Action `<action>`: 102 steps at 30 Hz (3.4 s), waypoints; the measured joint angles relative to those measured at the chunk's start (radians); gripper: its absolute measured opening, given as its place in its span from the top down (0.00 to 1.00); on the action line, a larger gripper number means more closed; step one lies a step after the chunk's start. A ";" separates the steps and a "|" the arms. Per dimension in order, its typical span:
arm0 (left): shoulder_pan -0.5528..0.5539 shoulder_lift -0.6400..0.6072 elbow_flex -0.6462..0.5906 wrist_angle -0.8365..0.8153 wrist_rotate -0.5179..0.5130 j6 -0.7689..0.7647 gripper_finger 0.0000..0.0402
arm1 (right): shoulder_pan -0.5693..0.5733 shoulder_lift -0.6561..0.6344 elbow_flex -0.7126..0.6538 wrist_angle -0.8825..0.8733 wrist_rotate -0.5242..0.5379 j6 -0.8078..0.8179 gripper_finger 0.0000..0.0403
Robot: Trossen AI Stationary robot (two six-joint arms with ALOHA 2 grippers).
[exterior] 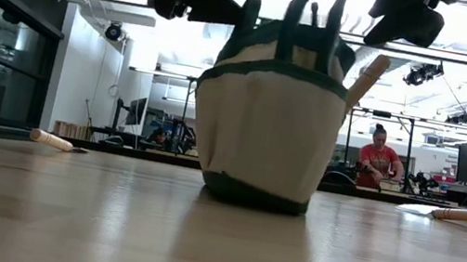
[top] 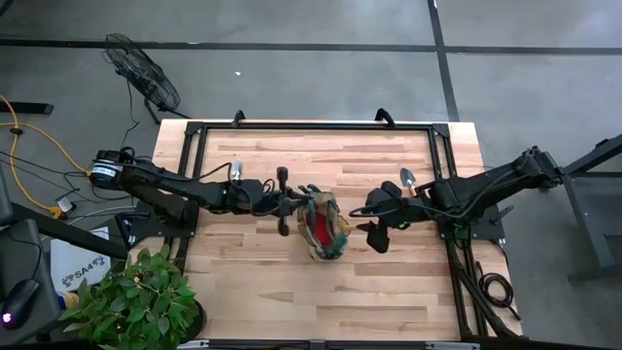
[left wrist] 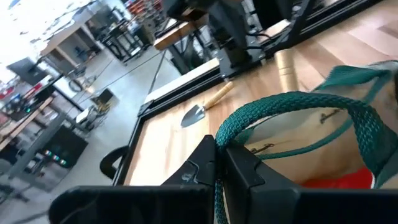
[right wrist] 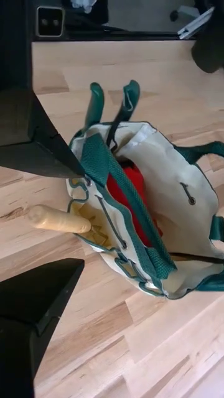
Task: Pick & Place Garden tools in Gardening bag
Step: Adjust the light brown gardening bag
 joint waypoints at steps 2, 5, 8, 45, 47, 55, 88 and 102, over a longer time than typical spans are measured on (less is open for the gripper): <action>0.000 0.000 0.000 -0.001 -0.023 -0.013 1.00 | 0.000 0.000 0.000 0.000 0.010 0.024 0.47; 0.000 0.000 0.000 -0.003 -0.029 -0.015 1.00 | 0.004 0.003 0.000 0.000 0.027 0.069 0.47; 0.000 0.000 0.000 -0.006 -0.029 -0.016 1.00 | 0.028 0.016 0.000 0.000 0.022 0.107 0.47; 0.000 0.000 0.000 -0.041 -0.020 -0.016 1.00 | 0.257 0.578 0.001 0.773 0.239 -0.006 0.47; 0.000 0.000 0.000 -0.042 -0.020 -0.016 1.00 | 0.249 0.595 0.001 0.833 0.198 -0.037 0.47; 0.000 0.000 0.000 -0.042 -0.019 -0.016 1.00 | 0.240 0.609 0.001 0.865 0.184 -0.050 0.47; -0.067 -0.001 0.001 -0.144 0.039 -0.093 1.00 | 0.240 0.577 0.000 0.478 0.412 0.238 0.47; -0.065 0.052 0.001 0.004 0.057 -0.109 1.00 | 0.159 0.565 0.000 0.346 0.527 0.268 0.47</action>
